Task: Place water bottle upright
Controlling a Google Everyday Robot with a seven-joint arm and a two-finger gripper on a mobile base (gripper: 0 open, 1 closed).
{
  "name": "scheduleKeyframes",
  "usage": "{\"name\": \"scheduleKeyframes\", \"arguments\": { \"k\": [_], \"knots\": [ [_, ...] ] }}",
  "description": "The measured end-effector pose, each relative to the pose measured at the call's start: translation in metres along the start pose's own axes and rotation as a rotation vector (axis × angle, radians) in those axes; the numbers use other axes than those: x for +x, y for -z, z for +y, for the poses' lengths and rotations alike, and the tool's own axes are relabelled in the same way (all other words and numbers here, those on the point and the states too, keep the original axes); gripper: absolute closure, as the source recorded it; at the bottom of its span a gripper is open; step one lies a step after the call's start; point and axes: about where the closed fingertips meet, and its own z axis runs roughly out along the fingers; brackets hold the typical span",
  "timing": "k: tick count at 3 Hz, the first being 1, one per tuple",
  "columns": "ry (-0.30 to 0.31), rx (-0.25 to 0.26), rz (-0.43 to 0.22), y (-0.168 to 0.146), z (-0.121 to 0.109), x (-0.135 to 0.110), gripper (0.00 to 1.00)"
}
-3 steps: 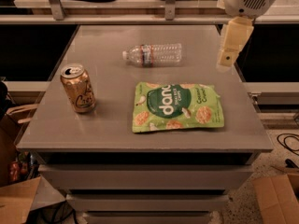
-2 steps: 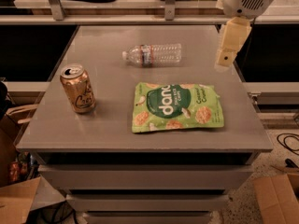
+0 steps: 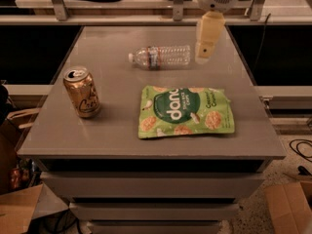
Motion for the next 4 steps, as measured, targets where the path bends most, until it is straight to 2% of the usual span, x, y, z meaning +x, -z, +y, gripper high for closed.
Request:
{"name": "scheduleKeyframes", "arguments": {
  "k": [1, 2, 3, 4],
  "knots": [
    [0.069, -0.008, -0.004, -0.022, -0.028, -0.033, 0.00],
    [0.122, -0.023, 0.000, -0.041, -0.045, -0.057, 0.00],
    [0.160, -0.038, 0.001, -0.060, -0.058, -0.080, 0.00],
    [0.163, -0.052, 0.009, -0.087, -0.067, -0.095, 0.00]
  ]
}}
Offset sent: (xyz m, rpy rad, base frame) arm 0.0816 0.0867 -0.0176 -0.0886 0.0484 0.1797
